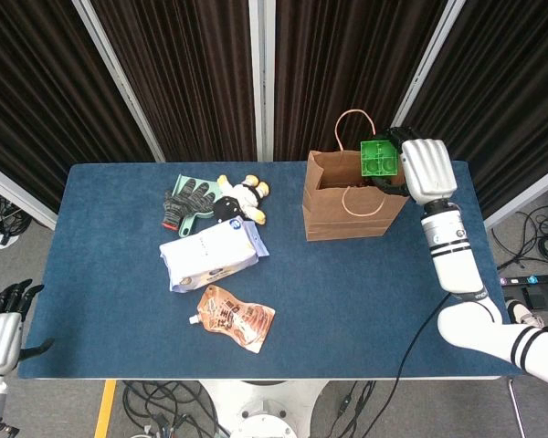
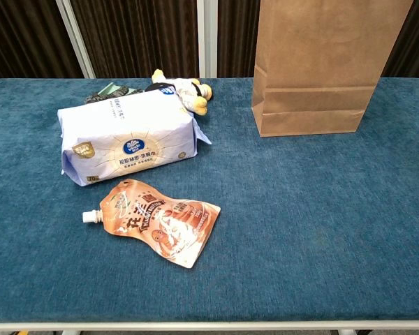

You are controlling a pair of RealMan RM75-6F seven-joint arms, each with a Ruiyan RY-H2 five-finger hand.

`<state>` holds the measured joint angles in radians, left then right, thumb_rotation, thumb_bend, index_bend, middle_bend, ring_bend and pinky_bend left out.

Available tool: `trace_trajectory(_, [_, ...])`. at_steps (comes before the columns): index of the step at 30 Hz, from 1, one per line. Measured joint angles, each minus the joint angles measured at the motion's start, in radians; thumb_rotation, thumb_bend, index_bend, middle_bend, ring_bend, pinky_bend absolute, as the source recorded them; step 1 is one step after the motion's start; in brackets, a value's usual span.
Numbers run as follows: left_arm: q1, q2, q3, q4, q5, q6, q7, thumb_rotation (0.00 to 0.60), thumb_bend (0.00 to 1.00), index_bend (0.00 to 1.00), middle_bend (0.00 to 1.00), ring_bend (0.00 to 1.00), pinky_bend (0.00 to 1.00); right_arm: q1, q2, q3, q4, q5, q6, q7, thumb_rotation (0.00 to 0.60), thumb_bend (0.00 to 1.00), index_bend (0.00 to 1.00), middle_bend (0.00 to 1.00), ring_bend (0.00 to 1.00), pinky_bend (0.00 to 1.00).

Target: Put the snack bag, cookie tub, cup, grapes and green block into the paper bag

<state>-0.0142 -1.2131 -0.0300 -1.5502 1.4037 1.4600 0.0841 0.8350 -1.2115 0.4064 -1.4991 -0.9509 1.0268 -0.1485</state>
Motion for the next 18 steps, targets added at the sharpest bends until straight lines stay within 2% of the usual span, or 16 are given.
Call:
trace_trajectory(5, [0.000,0.000,0.000,-0.001,-0.002,0.000,0.001,0.600,0.04,0.23,0.20,0.12,0.15,0.036,-0.012,0.018,0.068,0.093,-0.115,0.020,0.600,0.20,0.35,0.36,0.21,0.36])
trace_trajectory(8, [0.000,-0.001,0.000,0.000,-0.004,-0.001,0.000,0.600,0.04,0.23,0.20,0.12,0.15,0.052,-0.017,0.019,0.090,0.124,-0.167,0.028,0.600,0.20,0.28,0.31,0.16,0.32])
trace_trajectory(12, [0.000,-0.001,0.000,0.000,-0.007,-0.003,0.001,0.600,0.04,0.23,0.20,0.12,0.15,0.061,-0.009,0.013,0.094,0.131,-0.224,0.051,0.600,0.20,0.13,0.25,0.10,0.28])
trace_trajectory(18, [-0.003,-0.001,-0.001,0.000,-0.002,-0.002,0.002,0.600,0.04,0.23,0.20,0.12,0.15,0.042,0.029,0.007,0.069,0.100,-0.243,0.113,0.600,0.21,0.06,0.21,0.07,0.25])
